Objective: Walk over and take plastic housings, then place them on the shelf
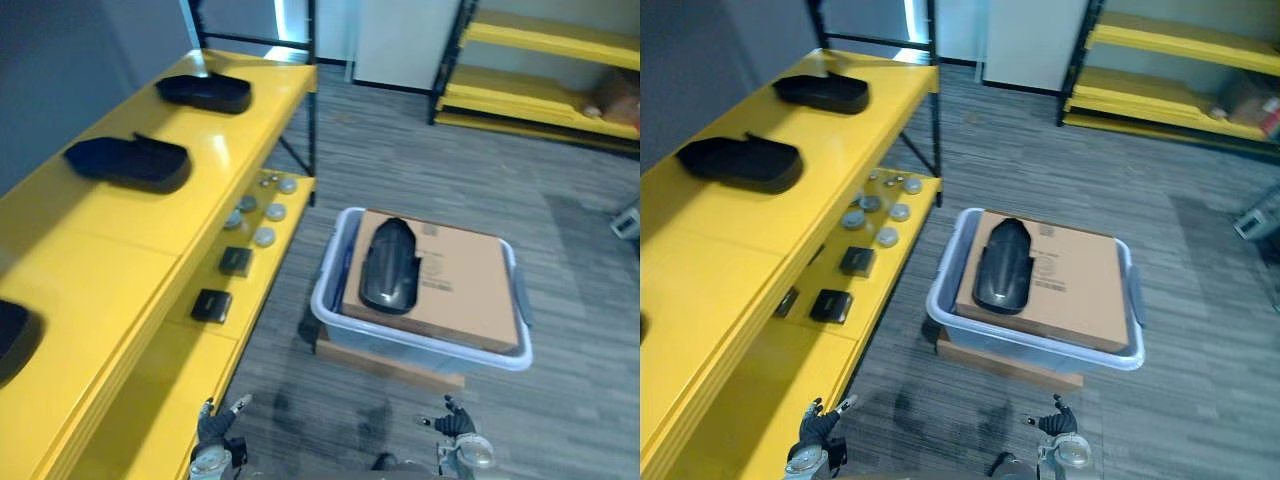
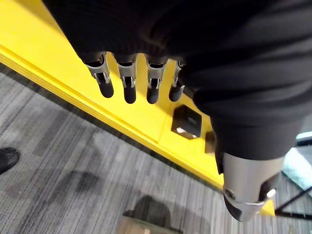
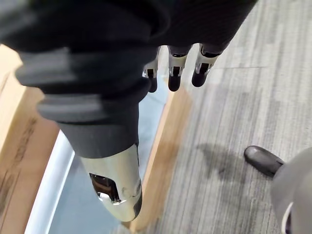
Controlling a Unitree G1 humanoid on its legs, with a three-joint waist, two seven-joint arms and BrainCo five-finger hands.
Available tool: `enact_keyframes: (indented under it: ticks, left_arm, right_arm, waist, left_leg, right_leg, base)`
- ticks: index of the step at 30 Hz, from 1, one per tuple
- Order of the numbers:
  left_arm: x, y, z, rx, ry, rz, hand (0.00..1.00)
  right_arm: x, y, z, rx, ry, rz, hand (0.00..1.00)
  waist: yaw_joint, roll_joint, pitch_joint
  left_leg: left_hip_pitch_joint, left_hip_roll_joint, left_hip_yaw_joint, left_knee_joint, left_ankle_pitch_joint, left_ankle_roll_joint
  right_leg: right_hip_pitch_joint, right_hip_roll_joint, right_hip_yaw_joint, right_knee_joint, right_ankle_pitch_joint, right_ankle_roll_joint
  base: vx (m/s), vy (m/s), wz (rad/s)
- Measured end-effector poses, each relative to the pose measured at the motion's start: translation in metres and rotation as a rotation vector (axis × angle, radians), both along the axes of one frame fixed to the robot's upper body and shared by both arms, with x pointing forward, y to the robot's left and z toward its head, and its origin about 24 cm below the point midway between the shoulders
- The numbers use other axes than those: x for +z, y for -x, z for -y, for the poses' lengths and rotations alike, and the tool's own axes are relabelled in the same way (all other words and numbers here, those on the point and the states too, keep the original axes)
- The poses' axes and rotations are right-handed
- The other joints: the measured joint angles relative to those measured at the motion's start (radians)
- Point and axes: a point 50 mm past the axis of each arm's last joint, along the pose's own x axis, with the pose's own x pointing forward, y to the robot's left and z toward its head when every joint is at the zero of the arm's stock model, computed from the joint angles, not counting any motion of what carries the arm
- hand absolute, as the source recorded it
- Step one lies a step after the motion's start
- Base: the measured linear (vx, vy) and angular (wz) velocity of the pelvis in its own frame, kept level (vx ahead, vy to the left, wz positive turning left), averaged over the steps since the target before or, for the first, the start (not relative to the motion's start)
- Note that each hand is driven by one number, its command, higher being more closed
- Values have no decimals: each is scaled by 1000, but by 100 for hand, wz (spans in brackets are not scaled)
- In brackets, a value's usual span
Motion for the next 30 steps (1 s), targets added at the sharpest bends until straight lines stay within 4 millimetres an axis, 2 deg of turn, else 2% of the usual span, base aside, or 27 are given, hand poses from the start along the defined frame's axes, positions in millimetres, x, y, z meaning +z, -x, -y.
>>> enact_keyframes:
  ticks: [1,2,3,4,5,7,8,9,10,11,12,16,22,24,25,30]
  left_arm:
    - [-1,2,3,1,8,-5,0]
    - [-3,6,7,-4,17,-16,0]
    - [-4,7,9,-5,24,-17,0]
    - [-5,10,13,-5,35,-27,0]
    - [-7,17,14,-4,37,-42,0]
    - [-8,20,14,-8,38,-51,0]
    - [-8,19,16,-17,40,-47,0]
    - [-7,18,17,-22,42,-42,0]
    - [-6,17,13,-20,32,-35,0]
    - [-5,15,11,-17,28,-28,0]
    - [-1,9,8,-20,19,-5,0]
    - [-1,6,10,-40,18,0,0]
    - [0,9,2,-40,-4,-9,0]
    - [-3,16,2,-36,-1,-26,0]
    - [-4,21,2,-32,-1,-40,0]
    - [-6,25,1,-28,0,-54,0]
  right_arm:
    - [-1,4,2,-19,-2,-5,0]
    - [-1,9,4,-51,-10,-9,0]
    - [-1,9,5,-62,-14,-5,0]
    - [0,6,6,-76,-15,4,0]
    - [1,4,8,-104,-15,20,0]
    - [2,4,10,-136,-18,35,0]
    - [2,4,12,-158,-18,43,0]
    - [3,5,14,-167,-17,44,0]
    - [1,8,12,-183,-24,36,0]
    - [0,9,9,-196,-37,36,0]
    - [-1,7,6,-221,-59,46,0]
    - [0,10,11,-298,-78,62,0]
    - [1,5,9,-352,-111,96,0]
    - [2,4,9,-379,-114,111,0]
    - [2,6,10,-394,-111,109,0]
    - [5,17,26,-497,-88,128,0]
  waist:
    - [-1,8,5]
    - [0,0,14]
    - [1,2,15]
    - [8,5,17]
    - [10,1,20]
    - [12,-2,22]
    - [11,4,25]
    - [10,15,25]
    - [15,12,30]
    - [12,1,29]
    - [12,-29,26]
    - [9,-39,28]
    - [12,-47,31]
    - [11,-51,33]
    - [10,-61,35]
    - [8,-77,35]
  left_leg:
    - [-10,26,-35,62,5,10]
    - [-40,39,-138,157,21,51]
    - [-57,22,-202,181,2,44]
    - [-82,-48,-326,190,-56,18]
    - [-122,-139,-439,180,-108,8]
    - [-163,-212,-500,131,-112,11]
    - [-188,-259,-547,39,-95,-4]
    - [-188,-272,-570,-22,-54,-9]
    - [-179,-280,-570,-36,-39,68]
    - [-168,-294,-570,-44,-39,68]
    - [-160,-313,-571,-71,-38,70]
    - [-119,-364,-594,-138,-16,101]
    - [-61,-386,-627,-254,38,94]
    - [-42,-382,-625,-292,54,87]
    - [-27,-379,-618,-316,62,82]
    - [8,-378,-609,-398,107,77]
  right_leg:
    - [17,12,18,1,-14,-3]
    - [34,17,49,4,-36,-15]
    - [36,16,68,4,-45,-21]
    - [37,5,105,14,-58,-23]
    - [44,-5,147,16,-62,-22]
    - [50,-15,172,24,-67,-13]
    - [50,-16,185,47,-71,13]
    - [50,-6,191,61,-79,25]
    - [58,1,212,77,-93,41]
    - [63,-3,218,73,-92,43]
    - [63,-21,222,67,-97,55]
    - [101,-53,218,40,-97,59]
    - [130,-55,219,13,-95,62]
    - [130,-48,229,7,-93,63]
    - [131,-43,238,4,-93,63]
    - [129,-31,257,-6,-83,62]
  base:
    - [10,-126,-51]
    - [13,-85,-54]
    - [28,-17,-75]
    - [77,66,-91]
    - [91,69,-92]
    - [119,90,-63]
    - [127,117,-42]
    - [141,147,-34]
    - [126,93,-12]
    - [167,103,-6]
    - [181,75,7]
    - [143,87,29]
    - [58,-15,22]
    - [2,-67,-11]
    - [-14,-57,-21]
    - [-27,-35,-10]
